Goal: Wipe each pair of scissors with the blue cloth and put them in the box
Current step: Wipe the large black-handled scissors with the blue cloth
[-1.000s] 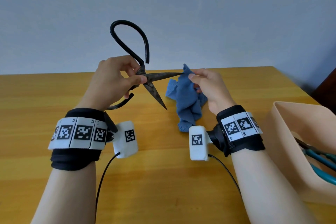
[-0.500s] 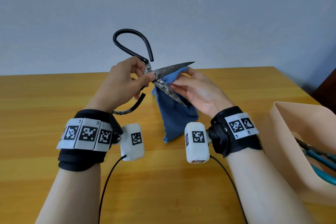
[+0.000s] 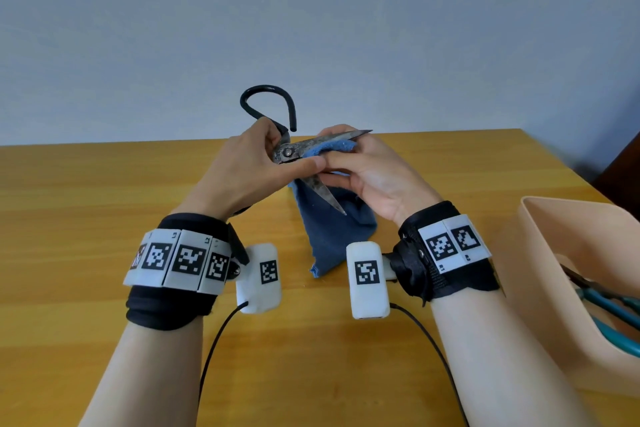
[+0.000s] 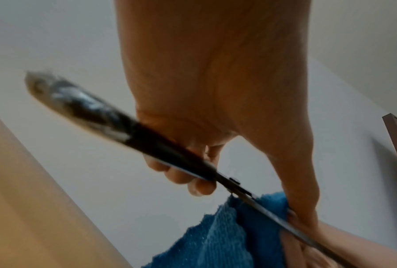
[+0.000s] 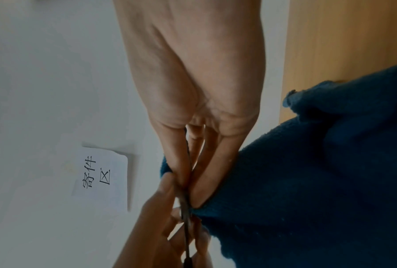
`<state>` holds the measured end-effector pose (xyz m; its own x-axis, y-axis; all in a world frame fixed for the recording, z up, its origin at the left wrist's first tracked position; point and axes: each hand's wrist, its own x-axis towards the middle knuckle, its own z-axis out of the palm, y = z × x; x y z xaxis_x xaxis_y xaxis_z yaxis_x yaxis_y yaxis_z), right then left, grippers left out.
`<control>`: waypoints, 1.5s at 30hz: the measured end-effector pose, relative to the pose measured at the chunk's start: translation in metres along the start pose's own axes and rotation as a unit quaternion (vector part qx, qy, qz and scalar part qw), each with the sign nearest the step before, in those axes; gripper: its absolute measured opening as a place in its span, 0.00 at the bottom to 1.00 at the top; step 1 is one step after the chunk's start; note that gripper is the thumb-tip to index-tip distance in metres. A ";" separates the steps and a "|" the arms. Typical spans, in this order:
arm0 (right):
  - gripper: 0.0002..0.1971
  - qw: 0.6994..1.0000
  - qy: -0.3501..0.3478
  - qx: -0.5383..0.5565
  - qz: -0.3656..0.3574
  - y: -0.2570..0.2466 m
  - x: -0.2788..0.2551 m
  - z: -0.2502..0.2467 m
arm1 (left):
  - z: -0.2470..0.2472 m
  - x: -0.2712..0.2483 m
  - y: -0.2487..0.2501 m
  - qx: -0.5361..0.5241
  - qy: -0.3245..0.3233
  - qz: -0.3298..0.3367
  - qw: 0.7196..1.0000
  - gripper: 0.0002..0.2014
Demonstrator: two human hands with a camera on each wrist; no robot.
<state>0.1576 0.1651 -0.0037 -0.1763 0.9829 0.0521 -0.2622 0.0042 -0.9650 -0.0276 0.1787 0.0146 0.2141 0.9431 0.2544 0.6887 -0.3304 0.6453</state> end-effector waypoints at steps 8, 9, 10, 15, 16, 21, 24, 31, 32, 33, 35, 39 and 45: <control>0.12 1.000 0.005 0.010 -0.016 0.000 0.000 0.000 | 0.003 -0.002 0.007 0.021 -0.018 -0.011 1.000 0.27; 0.13 1.000 0.004 0.010 -0.017 0.000 0.000 0.000 | 0.004 -0.002 0.007 0.017 -0.022 -0.011 1.000 0.27; 0.13 1.000 0.003 0.012 -0.017 0.000 0.001 0.001 | 0.004 -0.002 0.007 0.012 -0.025 -0.010 1.000 0.26; 0.12 0.999 0.001 0.023 -0.023 0.000 0.001 0.002 | 0.004 -0.002 0.005 -0.008 -0.035 0.001 0.999 0.25; 0.12 0.999 0.001 0.023 -0.024 0.000 0.001 0.002 | 0.004 -0.002 0.004 -0.011 -0.039 0.004 0.999 0.25; 0.09 0.999 0.026 0.018 -0.029 0.002 0.003 0.003 | 0.004 -0.002 0.005 -0.028 -0.062 0.016 0.998 0.27; 0.08 0.998 0.042 0.016 -0.034 0.003 0.003 0.003 | 0.004 -0.001 0.004 -0.020 -0.069 0.024 0.997 0.25; 0.20 0.995 0.097 -0.001 -0.030 0.013 0.009 0.012 | 0.010 0.002 0.006 -0.006 -0.049 0.042 0.998 0.25; 0.21 0.993 0.113 -0.001 -0.031 0.013 0.010 0.012 | 0.011 0.002 0.007 -0.005 -0.043 0.046 0.998 0.25; 0.20 0.992 0.124 -0.001 -0.034 0.012 0.010 0.012 | 0.012 0.003 0.008 -0.004 -0.038 0.048 0.998 0.25; 0.16 0.990 0.134 0.005 -0.037 0.010 0.010 0.011 | 0.014 0.003 0.009 0.000 -0.032 0.052 0.998 0.26; 0.14 0.990 0.133 0.028 -0.029 0.007 0.011 0.010 | 0.015 0.003 0.008 0.010 -0.030 0.042 0.999 0.28; 0.21 0.988 0.143 0.053 -0.023 0.009 0.010 0.011 | 0.015 0.002 0.010 0.013 -0.027 0.049 0.998 0.28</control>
<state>0.1428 0.1727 -0.0094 0.1098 0.9939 0.0049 -0.3639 0.0448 -0.9304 -0.0095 0.1781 0.0110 0.3176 0.9072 0.2759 0.6799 -0.4207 0.6006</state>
